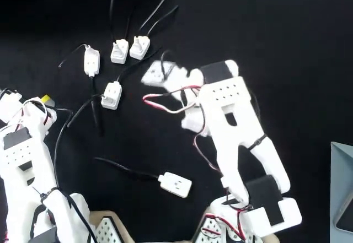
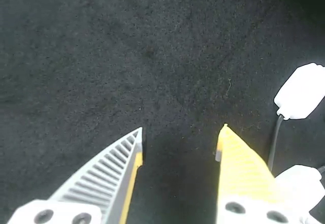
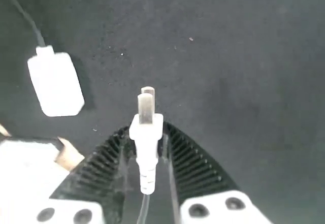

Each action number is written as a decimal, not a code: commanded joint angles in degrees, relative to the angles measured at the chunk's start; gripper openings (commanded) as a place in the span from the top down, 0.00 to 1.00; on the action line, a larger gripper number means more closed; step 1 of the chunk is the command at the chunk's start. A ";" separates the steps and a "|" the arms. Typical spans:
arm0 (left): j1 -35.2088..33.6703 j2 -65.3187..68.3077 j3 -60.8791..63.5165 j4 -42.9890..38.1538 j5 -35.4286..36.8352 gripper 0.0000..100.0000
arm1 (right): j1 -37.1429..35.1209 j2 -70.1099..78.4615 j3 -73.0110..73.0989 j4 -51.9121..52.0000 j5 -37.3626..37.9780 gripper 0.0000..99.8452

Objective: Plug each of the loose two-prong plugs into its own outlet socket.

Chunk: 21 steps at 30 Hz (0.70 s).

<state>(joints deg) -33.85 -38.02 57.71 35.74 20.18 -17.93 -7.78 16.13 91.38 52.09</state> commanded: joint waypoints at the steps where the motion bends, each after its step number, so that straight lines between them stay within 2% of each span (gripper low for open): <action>1: -0.04 -1.58 -0.75 -0.97 0.18 0.76 | -0.79 -2.24 4.18 -4.92 9.67 0.99; 8: -0.04 -1.58 -0.75 -0.97 0.18 0.76 | -1.05 -2.24 13.32 -11.69 20.84 0.99; 17: -0.04 -1.58 -0.75 -0.97 0.18 0.76 | -3.34 -2.24 17.27 -16.88 40.09 0.99; 21: -0.04 -1.58 -0.75 -1.05 0.18 0.76 | -5.89 -2.24 17.71 -16.97 41.58 0.99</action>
<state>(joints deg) -33.85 -38.02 57.71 35.74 20.18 -21.89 -7.78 34.15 74.95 92.18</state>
